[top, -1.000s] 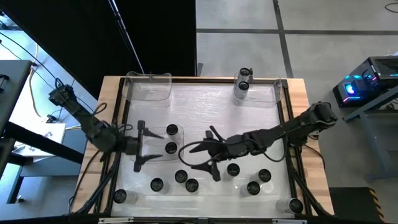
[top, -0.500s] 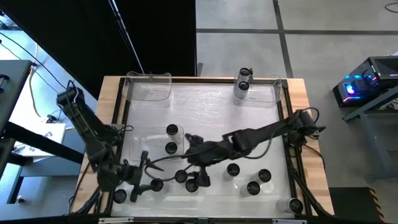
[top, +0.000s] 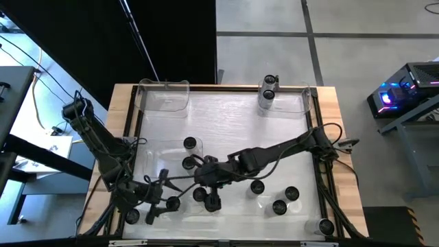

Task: Sort soda cans
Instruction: Put the white-yellow can into the top left transparent bin

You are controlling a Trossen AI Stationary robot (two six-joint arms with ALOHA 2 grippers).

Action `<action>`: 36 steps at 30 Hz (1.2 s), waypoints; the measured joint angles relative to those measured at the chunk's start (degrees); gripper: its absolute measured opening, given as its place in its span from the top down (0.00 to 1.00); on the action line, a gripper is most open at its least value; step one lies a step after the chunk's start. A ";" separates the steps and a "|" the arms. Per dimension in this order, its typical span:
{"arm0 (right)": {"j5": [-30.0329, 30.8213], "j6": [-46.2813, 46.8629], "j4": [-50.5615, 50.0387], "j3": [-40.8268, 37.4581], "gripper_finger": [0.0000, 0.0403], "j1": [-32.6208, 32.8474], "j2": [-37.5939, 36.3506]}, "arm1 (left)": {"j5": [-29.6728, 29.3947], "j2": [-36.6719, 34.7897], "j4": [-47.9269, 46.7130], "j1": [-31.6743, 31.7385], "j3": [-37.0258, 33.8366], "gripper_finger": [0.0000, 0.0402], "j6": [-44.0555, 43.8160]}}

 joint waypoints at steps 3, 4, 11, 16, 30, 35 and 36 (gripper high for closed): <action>0.79 0.50 -1.29 0.02 0.19 0.23 -0.01 | -2.16 -0.04 -0.37 0.65 0.00 0.27 1.06; 2.39 0.53 -2.71 0.02 0.19 0.67 -0.05 | -2.26 -0.33 -1.01 0.62 0.00 0.27 1.13; 31.51 8.03 -21.94 0.01 0.19 8.16 -4.54 | -3.13 -4.82 -10.77 -1.99 0.02 0.27 -2.64; 42.18 22.17 -37.47 -0.01 0.19 11.64 -8.76 | -5.55 -6.78 -15.73 -1.42 0.02 0.27 -4.23; 15.04 5.27 0.69 -18.46 0.19 17.67 -10.58 | -4.87 -6.99 -14.29 2.17 0.02 0.27 -2.88; 15.30 10.01 5.53 -24.69 0.19 17.48 -10.58 | -4.67 -6.99 -13.31 2.51 0.02 0.27 -2.87; 15.98 11.15 5.58 -25.55 0.19 17.49 -10.58 | -4.67 -6.99 -13.31 2.51 0.02 0.27 -2.86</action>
